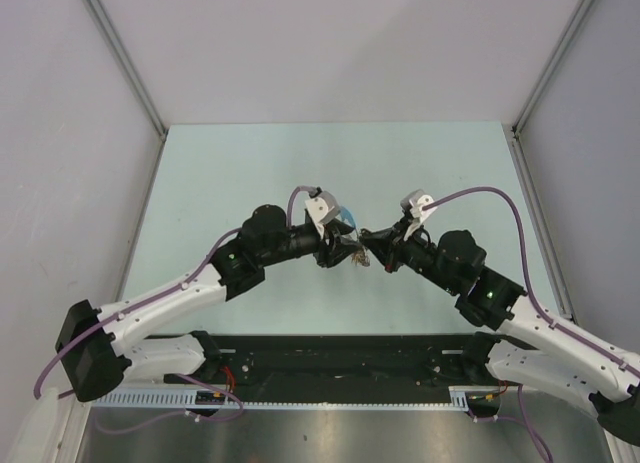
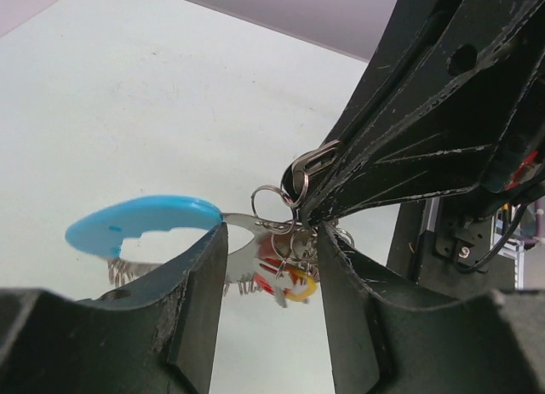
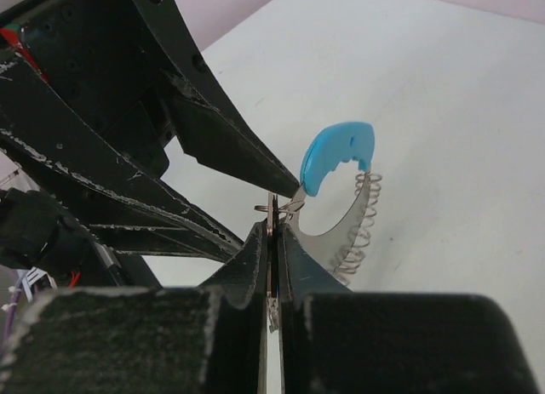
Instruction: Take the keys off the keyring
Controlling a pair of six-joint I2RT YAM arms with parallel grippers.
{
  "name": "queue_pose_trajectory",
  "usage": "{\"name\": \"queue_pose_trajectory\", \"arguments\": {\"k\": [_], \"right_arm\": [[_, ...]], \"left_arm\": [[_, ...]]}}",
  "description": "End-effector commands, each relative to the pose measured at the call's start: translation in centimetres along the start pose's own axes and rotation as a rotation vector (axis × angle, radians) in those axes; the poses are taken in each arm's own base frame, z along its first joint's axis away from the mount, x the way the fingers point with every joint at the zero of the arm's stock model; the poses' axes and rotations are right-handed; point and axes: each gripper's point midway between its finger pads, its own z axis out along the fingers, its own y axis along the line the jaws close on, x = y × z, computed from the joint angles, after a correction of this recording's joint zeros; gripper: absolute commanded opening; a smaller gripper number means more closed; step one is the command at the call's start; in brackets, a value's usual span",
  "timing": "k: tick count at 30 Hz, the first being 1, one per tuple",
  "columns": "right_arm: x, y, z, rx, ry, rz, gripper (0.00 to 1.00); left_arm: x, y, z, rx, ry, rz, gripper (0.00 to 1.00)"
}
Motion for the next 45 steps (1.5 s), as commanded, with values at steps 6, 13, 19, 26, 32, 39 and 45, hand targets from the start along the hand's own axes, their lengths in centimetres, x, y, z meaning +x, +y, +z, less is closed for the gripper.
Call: {"name": "queue_pose_trajectory", "arguments": {"k": [6, 13, 19, 26, 32, 39, 45], "right_arm": [[-2.2, 1.2, -1.7, 0.036, 0.103, 0.173, 0.0], [-1.7, 2.0, -2.8, 0.016, 0.22, 0.286, 0.0], [-2.1, 1.5, -4.5, 0.038, 0.258, 0.318, 0.0], [-3.9, 3.1, -5.3, -0.092, 0.208, 0.268, 0.0], [-4.1, 4.0, -5.7, -0.238, 0.161, -0.004, 0.0], [-2.3, 4.1, -4.0, -0.364, 0.192, -0.261, 0.0], [-1.0, 5.1, -3.8, -0.586, 0.151, -0.626, 0.0]], "left_arm": [[-1.7, 0.1, -1.2, -0.025, -0.057, 0.084, 0.52], [-1.1, -0.6, -1.6, 0.008, -0.032, 0.055, 0.55], [-0.6, -2.4, -2.3, 0.093, -0.076, 0.021, 0.59], [-1.9, -3.4, -1.9, 0.154, -0.084, 0.034, 0.61], [-3.5, -4.1, -2.4, 0.226, -0.059, 0.231, 0.62], [-3.8, -1.4, -3.9, 0.192, -0.01, 0.382, 0.66], [-2.9, -2.1, -6.2, 0.415, -0.047, 0.382, 0.67]]}}
